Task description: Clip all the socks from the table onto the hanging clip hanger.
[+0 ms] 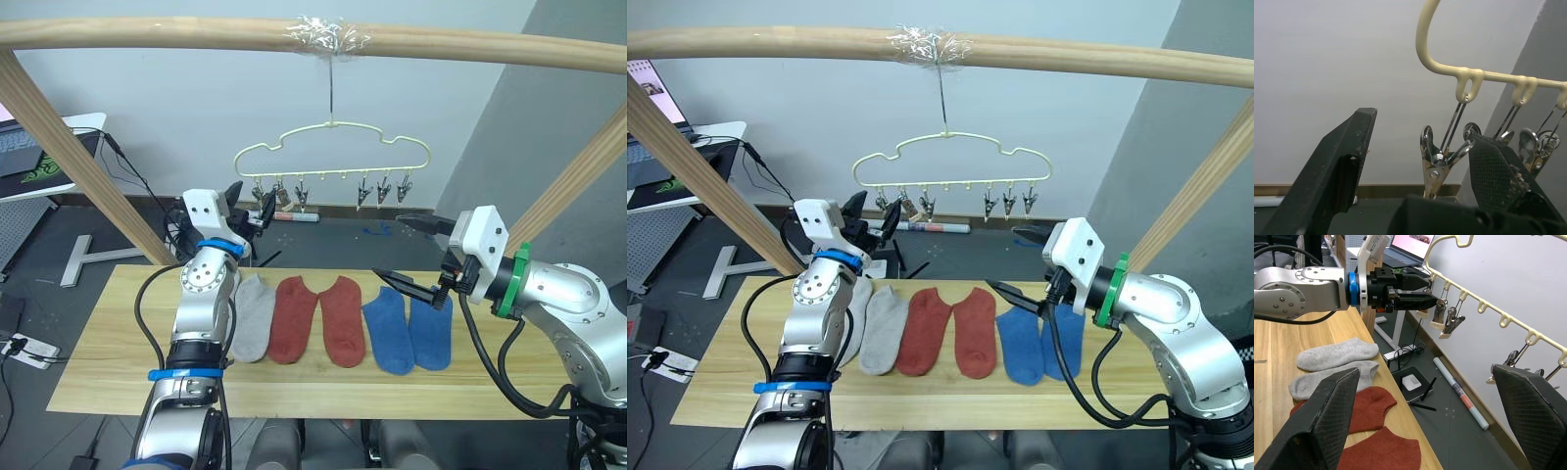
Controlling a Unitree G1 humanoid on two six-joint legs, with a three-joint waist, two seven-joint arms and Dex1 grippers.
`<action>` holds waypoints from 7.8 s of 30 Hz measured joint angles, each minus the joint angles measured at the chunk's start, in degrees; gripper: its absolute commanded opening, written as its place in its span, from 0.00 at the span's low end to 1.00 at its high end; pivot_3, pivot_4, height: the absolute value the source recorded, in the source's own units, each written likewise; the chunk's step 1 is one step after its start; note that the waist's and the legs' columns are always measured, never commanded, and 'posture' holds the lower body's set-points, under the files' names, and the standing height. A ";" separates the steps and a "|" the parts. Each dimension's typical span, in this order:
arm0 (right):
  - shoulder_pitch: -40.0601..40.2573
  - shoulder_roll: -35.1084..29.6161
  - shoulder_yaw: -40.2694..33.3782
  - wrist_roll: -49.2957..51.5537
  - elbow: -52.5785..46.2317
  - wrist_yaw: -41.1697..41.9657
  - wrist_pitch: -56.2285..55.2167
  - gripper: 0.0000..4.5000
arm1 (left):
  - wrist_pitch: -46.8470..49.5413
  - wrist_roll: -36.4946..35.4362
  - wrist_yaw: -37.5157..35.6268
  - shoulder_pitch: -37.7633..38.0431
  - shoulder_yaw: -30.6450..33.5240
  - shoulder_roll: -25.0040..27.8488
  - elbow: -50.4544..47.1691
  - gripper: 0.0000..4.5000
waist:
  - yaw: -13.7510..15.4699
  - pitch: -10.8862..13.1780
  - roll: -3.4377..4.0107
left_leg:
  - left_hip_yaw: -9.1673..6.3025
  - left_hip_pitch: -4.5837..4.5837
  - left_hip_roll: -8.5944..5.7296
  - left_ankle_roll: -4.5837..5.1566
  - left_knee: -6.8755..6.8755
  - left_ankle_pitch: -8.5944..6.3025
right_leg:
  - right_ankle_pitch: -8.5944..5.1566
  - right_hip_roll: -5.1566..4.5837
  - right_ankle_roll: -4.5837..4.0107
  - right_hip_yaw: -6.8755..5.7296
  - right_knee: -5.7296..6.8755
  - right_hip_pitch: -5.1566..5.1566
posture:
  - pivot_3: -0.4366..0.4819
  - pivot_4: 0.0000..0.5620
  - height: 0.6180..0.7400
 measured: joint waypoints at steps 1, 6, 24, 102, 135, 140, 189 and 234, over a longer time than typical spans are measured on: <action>0.00 0.00 0.00 0.00 -0.02 -0.01 0.00 1.00 | -0.04 -0.09 -0.05 -0.09 0.09 0.01 0.08 0.75 | 0.00 0.00 0.00 | 0.00 0.00 -0.01 0.00 0.00 0.00 | 0.00 -0.01 0.00 0.00 0.00 0.00 | 0.41 0.36 0.83; 0.06 0.00 0.00 0.00 -0.48 -0.07 0.01 1.00 | -0.85 -1.51 -1.98 1.09 0.30 0.01 -0.76 0.75 | -0.01 0.00 0.00 | 0.00 -0.01 -0.01 0.00 -0.01 0.00 | 0.00 -0.02 0.01 0.01 -0.03 0.00 | 0.41 0.36 0.83; 0.25 0.04 -0.01 -0.01 -0.67 -0.30 0.02 1.00 | 1.21 -3.56 -3.30 5.07 0.29 1.12 -5.34 0.75 | 0.00 0.01 0.02 | -0.03 -0.02 -0.03 0.00 -0.01 0.00 | 0.00 -0.03 0.01 -0.02 -0.04 0.01 | 0.42 0.37 0.83; 9.56 27.20 -3.53 -20.30 44.45 -32.53 -5.05 0.34 | 8.06 -4.51 -8.88 1.60 -0.14 5.41 -7.67 0.00 | -0.13 0.89 0.62 | -0.11 -0.27 -0.17 -0.03 -0.03 0.03 | 0.00 -0.24 0.06 -0.09 -0.33 0.00 | 0.47 0.42 0.83; -17.50 31.70 26.67 -40.67 48.44 -18.59 -22.84 0.01 | 44.18 -27.67 -14.53 1.84 5.25 11.64 -21.29 0.00 | -0.03 1.44 0.49 | -0.08 -0.79 -0.15 -0.69 0.06 0.42 | 0.00 -0.36 0.05 -0.01 0.43 -0.97 | 0.51 0.38 0.83; -18.38 32.97 26.53 -40.62 48.56 -17.80 -23.58 0.01 | 43.85 -27.67 -13.95 2.56 5.26 11.63 -22.07 0.00 | -0.03 1.43 0.47 | -0.09 -0.78 -0.16 -0.69 0.06 0.42 | 0.00 -0.38 0.05 -0.02 0.45 -0.98 | 0.51 0.37 0.83; -14.82 34.32 24.81 -38.97 44.49 -14.16 -22.35 0.52 | 40.21 -24.93 -13.41 9.79 4.81 12.78 -25.51 0.54 | -0.02 1.38 0.42 | -0.09 -0.78 -0.16 -0.72 0.06 0.44 | 0.02 -0.38 0.02 0.00 0.51 -1.01 | 0.51 0.38 0.83; -0.57 8.51 5.48 -22.31 2.50 -5.50 1.54 0.52 | -13.75 5.20 -0.99 11.01 -6.80 -3.39 -1.62 0.54 | -0.19 1.35 0.38 | -0.07 -0.77 -0.31 -0.28 0.10 0.43 | 0.09 -0.56 -0.03 -0.13 0.53 -0.90 | 0.41 0.37 0.83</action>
